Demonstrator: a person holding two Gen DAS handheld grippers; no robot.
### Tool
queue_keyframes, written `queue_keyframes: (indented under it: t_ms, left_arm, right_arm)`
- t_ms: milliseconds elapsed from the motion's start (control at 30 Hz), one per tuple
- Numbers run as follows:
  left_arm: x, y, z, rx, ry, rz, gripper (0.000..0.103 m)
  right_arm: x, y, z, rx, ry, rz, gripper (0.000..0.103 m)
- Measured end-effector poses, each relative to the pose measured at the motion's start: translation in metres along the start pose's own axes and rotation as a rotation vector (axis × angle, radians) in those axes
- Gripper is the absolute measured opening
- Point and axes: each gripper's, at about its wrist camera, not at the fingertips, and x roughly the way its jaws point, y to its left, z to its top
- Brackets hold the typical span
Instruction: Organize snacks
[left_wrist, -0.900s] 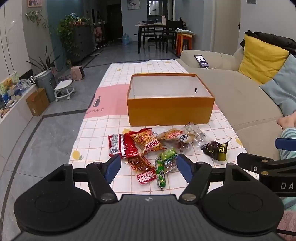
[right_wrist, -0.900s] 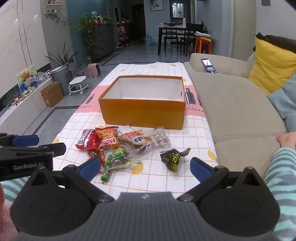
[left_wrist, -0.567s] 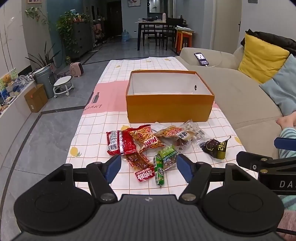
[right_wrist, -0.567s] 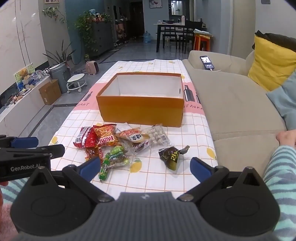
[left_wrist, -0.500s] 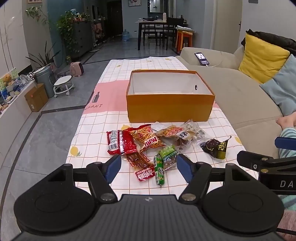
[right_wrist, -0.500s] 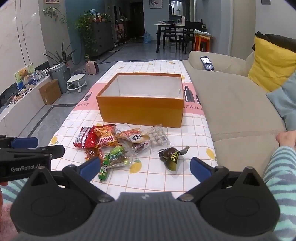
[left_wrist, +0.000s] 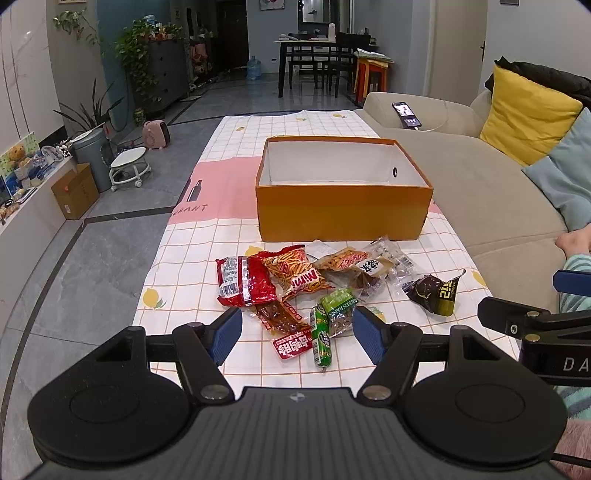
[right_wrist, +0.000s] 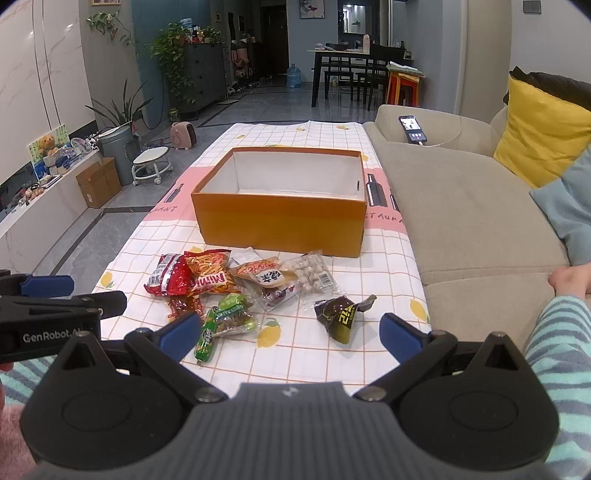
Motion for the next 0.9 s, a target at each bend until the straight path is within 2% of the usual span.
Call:
queue_keyframes:
  t_ms: [900]
  left_arm:
    - [0.0006, -0.0004, 0.0005, -0.003, 0.004, 0.005, 0.081]
  right_arm:
    - [0.0015, 0.0013, 0.0002, -0.006, 0.003, -0.011, 0.099]
